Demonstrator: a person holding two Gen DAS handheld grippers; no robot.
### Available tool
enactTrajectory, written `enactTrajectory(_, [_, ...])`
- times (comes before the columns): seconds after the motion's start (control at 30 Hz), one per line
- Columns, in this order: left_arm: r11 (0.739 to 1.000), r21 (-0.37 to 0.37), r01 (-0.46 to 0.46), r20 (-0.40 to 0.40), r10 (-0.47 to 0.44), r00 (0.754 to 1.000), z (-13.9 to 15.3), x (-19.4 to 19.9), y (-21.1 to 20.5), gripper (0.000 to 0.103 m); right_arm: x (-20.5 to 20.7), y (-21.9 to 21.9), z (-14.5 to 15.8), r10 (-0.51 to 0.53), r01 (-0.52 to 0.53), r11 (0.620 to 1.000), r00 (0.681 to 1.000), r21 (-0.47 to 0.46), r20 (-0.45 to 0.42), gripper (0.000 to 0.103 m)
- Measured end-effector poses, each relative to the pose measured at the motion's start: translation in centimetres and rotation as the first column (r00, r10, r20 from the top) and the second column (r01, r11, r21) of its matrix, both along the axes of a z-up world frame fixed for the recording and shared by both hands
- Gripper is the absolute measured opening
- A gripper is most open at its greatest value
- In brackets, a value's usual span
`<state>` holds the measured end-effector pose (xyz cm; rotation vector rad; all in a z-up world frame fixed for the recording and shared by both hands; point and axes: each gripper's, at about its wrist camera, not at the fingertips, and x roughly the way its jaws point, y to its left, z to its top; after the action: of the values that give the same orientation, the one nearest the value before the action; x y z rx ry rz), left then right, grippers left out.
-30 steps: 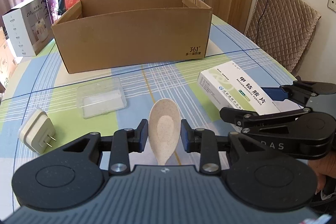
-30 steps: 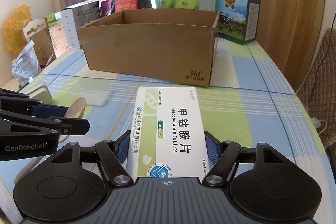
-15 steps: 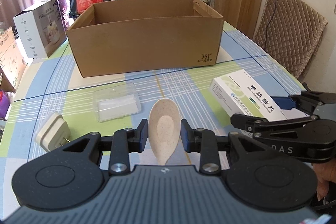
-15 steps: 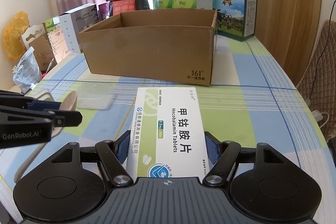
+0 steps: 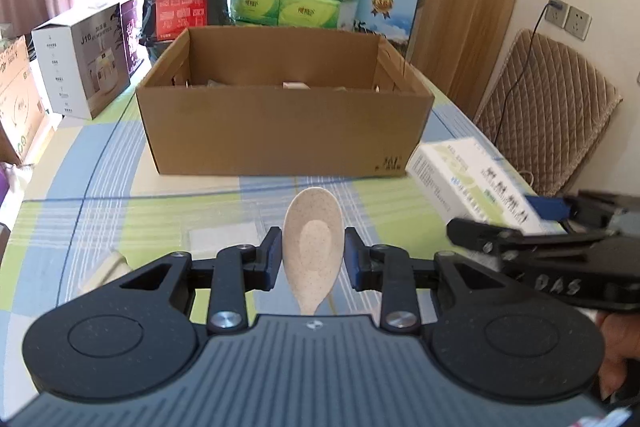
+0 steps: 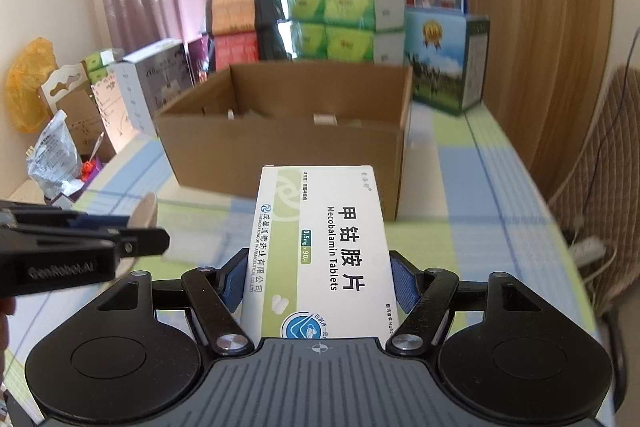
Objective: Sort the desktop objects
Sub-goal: 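Carry the spoon with the left tool while the right tool carries the tablets box into the cardboard box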
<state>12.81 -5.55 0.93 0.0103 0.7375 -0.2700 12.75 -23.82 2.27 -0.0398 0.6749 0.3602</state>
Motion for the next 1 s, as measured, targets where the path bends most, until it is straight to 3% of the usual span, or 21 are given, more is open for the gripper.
enactTrajectory(0.2, [0.999,0.045,0.011,0.002,-0.011,1.000,2.4,2.3,0.5,0.027,2.0,0.3,3.5,0.044,-0.043,0.999,0.999,-0.021,0.021,0.068])
enactTrajectory(0.5, [0.991,0.128,0.043,0.009,-0.044,0.999,6.4,6.3,0.8,0.027,5.9,0.7,5.7,0.085,-0.084,0.995,0.996,-0.060,0.023,0.068])
enactTrajectory(0.77, [0.991,0.123,0.045,0.004,-0.046,0.999,9.0,11.0,0.2,0.027,10.8,0.3,7.2,0.064,-0.065,0.997,0.998,-0.049,-0.023,0.068])
enactTrajectory(1.0, [0.996,0.085,0.027,-0.017,-0.025,1.000,9.3,16.4,0.0,0.027,15.0,0.8,8.2,0.073,-0.075,0.996,0.997,-0.057,-0.029,0.068])
